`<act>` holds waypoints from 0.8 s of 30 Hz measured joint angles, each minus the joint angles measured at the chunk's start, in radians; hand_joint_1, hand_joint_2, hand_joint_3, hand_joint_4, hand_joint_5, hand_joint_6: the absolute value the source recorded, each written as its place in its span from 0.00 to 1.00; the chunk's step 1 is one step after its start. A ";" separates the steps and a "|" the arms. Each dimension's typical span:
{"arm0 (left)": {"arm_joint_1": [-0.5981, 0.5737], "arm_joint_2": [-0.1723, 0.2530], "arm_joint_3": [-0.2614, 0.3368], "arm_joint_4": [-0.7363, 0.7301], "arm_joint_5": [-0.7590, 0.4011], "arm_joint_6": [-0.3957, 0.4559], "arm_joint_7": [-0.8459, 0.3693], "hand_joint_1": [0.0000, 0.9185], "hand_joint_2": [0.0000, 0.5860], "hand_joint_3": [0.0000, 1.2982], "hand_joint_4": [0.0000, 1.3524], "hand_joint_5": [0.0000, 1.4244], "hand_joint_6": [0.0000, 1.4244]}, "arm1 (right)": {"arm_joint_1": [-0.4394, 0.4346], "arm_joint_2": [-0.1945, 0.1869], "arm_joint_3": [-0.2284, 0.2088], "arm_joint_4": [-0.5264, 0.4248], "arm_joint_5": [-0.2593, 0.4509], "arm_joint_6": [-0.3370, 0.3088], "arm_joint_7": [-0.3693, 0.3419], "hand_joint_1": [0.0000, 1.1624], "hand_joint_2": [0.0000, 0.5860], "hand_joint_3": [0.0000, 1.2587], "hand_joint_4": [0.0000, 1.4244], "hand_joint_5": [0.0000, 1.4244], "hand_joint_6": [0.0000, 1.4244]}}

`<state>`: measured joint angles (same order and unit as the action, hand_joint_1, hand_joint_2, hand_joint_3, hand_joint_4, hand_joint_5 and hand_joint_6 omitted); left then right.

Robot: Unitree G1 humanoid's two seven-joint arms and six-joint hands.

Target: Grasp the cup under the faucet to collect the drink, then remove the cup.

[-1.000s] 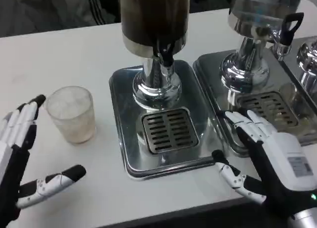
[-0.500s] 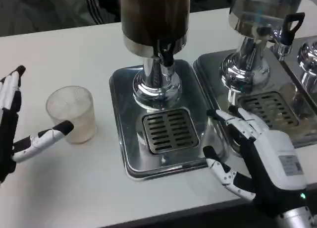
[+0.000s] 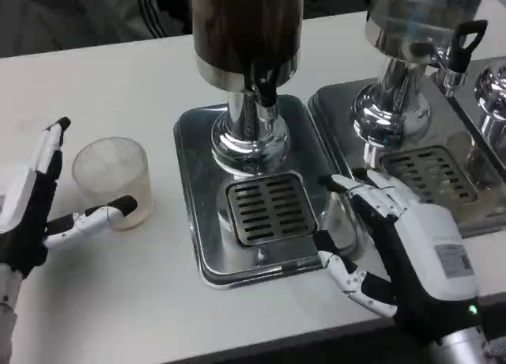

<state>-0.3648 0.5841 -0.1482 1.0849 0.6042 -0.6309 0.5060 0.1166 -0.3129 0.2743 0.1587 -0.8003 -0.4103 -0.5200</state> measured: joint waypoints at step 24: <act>-0.139 -0.085 -0.072 0.169 -0.051 0.043 -0.036 0.24 0.02 0.00 0.00 0.18 0.20 | 0.025 -0.016 -0.008 -0.046 0.013 0.003 0.006 0.32 0.72 0.24 0.23 0.14 0.10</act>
<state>-0.5035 0.4987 -0.2206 1.2542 0.5533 -0.5882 0.4701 0.1420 -0.3291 0.2668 0.1130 -0.7874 -0.4074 -0.5136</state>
